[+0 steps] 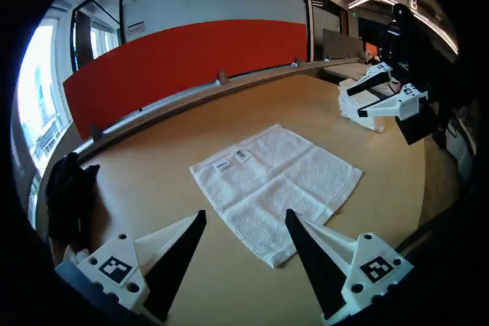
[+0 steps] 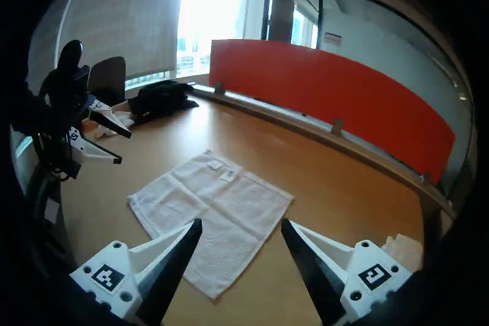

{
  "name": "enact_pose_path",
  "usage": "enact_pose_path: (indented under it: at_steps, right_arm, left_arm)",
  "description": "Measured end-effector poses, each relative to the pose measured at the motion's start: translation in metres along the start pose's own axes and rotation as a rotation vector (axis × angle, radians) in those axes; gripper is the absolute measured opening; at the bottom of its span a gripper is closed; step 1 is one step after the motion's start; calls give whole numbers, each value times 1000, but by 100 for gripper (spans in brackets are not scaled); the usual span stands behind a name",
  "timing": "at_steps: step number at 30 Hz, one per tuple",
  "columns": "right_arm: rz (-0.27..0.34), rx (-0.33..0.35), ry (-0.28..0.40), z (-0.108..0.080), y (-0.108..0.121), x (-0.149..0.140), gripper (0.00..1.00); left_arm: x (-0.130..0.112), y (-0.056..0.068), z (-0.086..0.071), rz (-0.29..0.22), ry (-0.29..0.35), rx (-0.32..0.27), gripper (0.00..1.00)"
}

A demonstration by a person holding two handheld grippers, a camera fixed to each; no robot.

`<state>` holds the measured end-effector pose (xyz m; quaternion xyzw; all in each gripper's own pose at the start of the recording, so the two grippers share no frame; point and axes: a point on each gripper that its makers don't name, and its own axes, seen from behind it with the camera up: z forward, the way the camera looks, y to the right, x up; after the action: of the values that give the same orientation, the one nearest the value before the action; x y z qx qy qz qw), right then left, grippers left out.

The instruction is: Fold towel

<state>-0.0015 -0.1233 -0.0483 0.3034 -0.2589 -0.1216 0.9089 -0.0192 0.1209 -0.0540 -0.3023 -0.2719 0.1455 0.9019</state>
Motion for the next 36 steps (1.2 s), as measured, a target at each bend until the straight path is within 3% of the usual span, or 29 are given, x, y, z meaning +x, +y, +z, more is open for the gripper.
enact_pose_path:
  at_steps: [10, 20, 36]
  right_arm:
    - [3, 35, -61, 23, -12, -36, 100]
    - [2, 60, -116, 37, -23, -68, 100]
    - [-25, 109, -238, 39, -30, -128, 100]
  left_arm:
    - [-32, 19, 26, 40, -56, -59, 96]
    - [-58, 28, 43, 56, -116, -95, 96]
    - [-101, 38, 61, 56, -236, -140, 96]
